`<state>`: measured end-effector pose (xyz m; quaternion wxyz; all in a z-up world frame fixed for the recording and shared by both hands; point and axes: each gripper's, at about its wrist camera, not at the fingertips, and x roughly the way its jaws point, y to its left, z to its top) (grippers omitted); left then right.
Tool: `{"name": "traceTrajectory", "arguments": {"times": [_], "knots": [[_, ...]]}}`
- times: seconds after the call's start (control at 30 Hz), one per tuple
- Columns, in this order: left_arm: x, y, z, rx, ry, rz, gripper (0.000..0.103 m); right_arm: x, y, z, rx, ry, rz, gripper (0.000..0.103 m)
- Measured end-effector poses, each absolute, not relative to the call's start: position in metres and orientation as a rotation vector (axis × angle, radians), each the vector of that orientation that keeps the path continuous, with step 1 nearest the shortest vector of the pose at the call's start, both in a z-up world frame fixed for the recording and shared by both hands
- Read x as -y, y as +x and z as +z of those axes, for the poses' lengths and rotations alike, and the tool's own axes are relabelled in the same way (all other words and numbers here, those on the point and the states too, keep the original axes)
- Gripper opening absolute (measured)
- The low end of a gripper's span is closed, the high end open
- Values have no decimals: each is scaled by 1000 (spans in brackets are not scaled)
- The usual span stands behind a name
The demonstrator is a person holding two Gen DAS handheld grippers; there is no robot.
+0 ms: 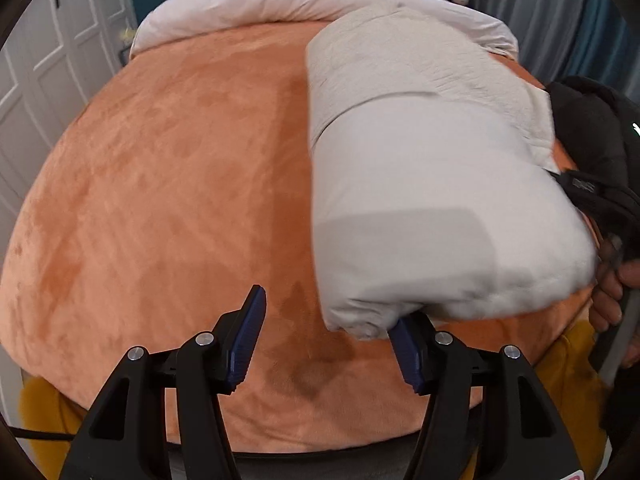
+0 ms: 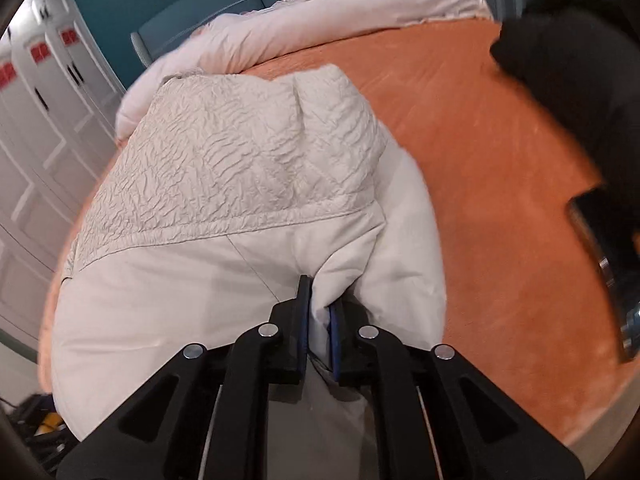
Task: Fold large clothes
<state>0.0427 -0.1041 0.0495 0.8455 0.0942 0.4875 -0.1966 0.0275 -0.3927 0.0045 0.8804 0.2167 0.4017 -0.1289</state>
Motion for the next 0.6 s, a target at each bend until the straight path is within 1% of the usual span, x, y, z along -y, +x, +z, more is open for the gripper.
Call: {"name": "traceTrajectory", "arguments": {"times": [0.03, 0.1, 0.17, 0.2, 0.23, 0.3, 0.47, 0.6], "knots": [[102, 40, 55, -1031, 183, -426, 57, 390, 28, 11, -846, 429, -265, 10], [93, 37, 78, -1030, 122, -464, 57, 385, 24, 22, -842, 407, -285, 13], [84, 33, 113, -942, 55, -494, 61, 388, 18, 36, -814, 415, -299, 17], [83, 33, 123, -902, 47, -489, 66, 389, 11, 44, -785, 435, -308, 18], [84, 34, 136, -852, 45, -473, 68, 392, 7, 49, -761, 449, -320, 20], [95, 50, 152, -785, 56, -470, 70, 397, 4, 65, -698, 470, -333, 20], [148, 102, 157, -739, 103, -426, 70, 392, 47, 100, -633, 384, -286, 17], [193, 146, 137, -763, 121, -402, 70, 389, 91, 92, -679, 326, -283, 17]]}}
